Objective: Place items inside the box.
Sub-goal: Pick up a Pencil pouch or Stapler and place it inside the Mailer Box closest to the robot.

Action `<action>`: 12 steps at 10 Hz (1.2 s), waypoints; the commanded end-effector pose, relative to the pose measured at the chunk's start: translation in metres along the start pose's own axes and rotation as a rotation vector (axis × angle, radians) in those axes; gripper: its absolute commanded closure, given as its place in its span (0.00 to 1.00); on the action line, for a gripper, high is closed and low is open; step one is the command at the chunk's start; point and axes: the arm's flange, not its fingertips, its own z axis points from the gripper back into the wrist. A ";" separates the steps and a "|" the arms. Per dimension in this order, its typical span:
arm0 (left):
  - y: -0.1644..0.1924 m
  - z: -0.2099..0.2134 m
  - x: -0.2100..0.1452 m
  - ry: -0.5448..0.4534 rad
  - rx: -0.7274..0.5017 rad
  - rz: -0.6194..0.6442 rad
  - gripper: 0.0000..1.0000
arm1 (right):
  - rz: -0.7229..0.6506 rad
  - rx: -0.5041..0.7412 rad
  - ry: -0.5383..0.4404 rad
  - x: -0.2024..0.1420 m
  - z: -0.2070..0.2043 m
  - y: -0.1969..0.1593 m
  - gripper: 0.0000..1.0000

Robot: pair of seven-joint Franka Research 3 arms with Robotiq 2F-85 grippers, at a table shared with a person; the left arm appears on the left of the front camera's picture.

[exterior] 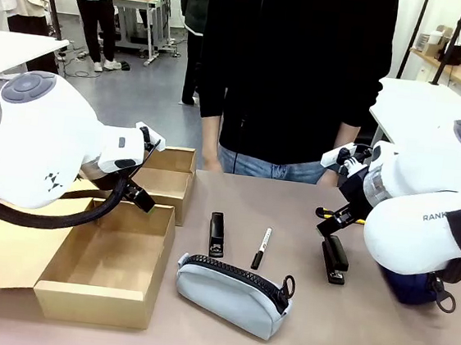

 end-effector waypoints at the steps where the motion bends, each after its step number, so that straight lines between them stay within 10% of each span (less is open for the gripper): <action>1: 0.000 0.000 0.000 0.000 0.000 0.000 0.00 | -0.001 0.000 0.000 0.000 0.000 0.000 0.00; 4: -0.005 0.028 0.009 0.016 -0.043 -0.021 0.00 | -0.008 0.071 -0.005 0.001 0.025 -0.007 0.00; 7: 0.006 0.160 0.025 -0.041 -0.252 0.186 0.00 | -0.369 0.196 -0.045 -0.014 0.151 -0.055 0.00; 12: 0.172 0.242 -0.112 -0.474 -0.686 0.752 0.00 | -0.993 0.671 -0.522 -0.204 0.251 -0.181 0.00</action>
